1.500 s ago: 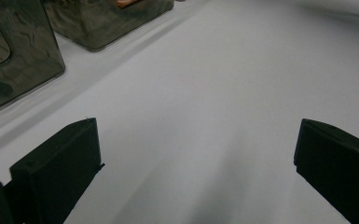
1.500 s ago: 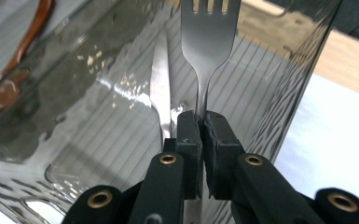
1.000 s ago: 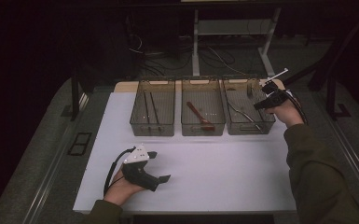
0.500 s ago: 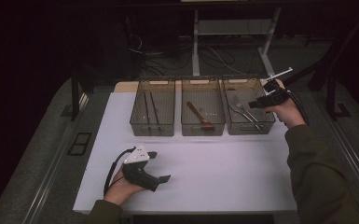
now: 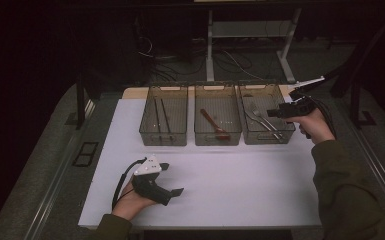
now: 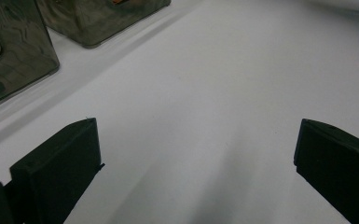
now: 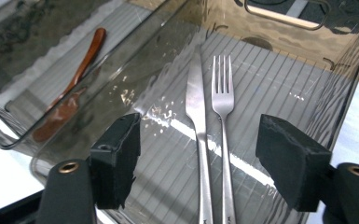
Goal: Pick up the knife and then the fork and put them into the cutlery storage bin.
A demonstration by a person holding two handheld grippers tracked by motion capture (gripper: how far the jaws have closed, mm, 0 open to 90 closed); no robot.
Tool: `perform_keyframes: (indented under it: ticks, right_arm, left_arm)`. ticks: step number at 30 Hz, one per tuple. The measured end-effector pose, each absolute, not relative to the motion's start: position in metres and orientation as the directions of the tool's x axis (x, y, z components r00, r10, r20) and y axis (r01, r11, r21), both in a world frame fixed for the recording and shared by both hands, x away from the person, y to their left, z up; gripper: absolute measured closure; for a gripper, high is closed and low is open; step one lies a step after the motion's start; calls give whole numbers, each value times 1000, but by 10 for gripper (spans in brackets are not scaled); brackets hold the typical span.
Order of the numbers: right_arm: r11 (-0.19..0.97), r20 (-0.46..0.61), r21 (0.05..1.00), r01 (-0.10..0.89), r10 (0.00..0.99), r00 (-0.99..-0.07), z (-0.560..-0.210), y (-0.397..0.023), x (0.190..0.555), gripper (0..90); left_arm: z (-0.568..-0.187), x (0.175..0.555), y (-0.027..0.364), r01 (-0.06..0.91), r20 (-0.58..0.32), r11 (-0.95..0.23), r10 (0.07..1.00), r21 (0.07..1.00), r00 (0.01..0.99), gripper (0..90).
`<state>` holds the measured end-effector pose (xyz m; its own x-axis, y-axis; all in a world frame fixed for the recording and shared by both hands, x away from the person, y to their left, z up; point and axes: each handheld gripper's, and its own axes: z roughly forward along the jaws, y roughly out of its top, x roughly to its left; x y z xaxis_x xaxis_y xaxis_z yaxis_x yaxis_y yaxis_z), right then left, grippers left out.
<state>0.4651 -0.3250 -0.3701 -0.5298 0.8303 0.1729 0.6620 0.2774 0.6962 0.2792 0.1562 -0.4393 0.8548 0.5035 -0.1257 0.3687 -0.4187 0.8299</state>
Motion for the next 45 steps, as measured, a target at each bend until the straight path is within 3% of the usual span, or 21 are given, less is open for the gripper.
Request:
perform_keyframes:
  ticks: [13, 45]
  right_arm:
    - [254, 163, 776, 577, 803, -573, -363, -320, 438, 197]
    - [246, 124, 864, 440, 743, -658, -384, -294, 351, 161]
  left_arm:
    - [-439, 280, 153, 367, -126, -419, 500, 831, 857, 0]
    - [-437, 277, 157, 361, -120, -418, 501, 834, 857, 0]
